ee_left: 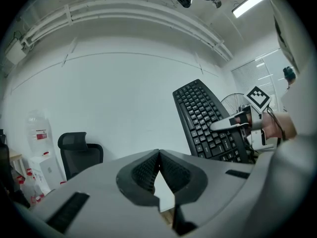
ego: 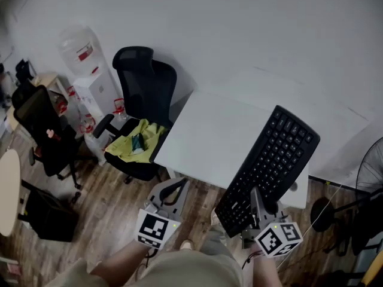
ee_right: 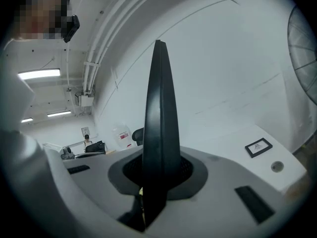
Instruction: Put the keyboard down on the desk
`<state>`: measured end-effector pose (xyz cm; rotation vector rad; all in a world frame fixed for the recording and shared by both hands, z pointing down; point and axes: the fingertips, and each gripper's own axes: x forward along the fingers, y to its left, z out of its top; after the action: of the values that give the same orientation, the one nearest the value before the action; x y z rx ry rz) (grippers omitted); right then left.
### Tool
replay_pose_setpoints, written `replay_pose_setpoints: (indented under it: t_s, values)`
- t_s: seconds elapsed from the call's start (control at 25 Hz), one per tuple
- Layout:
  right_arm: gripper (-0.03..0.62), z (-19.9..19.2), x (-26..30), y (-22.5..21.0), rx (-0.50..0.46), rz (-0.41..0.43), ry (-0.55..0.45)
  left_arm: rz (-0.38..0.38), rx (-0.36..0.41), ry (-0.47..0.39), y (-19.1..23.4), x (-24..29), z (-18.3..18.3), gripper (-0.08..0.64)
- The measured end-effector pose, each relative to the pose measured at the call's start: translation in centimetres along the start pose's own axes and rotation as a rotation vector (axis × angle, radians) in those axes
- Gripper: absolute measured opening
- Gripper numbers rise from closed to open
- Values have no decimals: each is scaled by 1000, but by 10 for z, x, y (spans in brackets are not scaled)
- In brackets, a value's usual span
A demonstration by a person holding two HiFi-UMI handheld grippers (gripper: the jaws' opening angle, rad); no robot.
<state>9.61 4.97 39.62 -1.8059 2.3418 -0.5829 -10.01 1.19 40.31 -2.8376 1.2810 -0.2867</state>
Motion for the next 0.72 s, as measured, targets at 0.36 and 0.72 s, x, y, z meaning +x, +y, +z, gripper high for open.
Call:
replay_pose_setpoints:
  t_s: [0.36,0.72]
  values:
    - [84,-1,107,-104,98,37,126,25,-2,22,26,131,-4,21]
    - [84,9,205,-187,129,73,234,109,-25,105,56,240,-10,21]
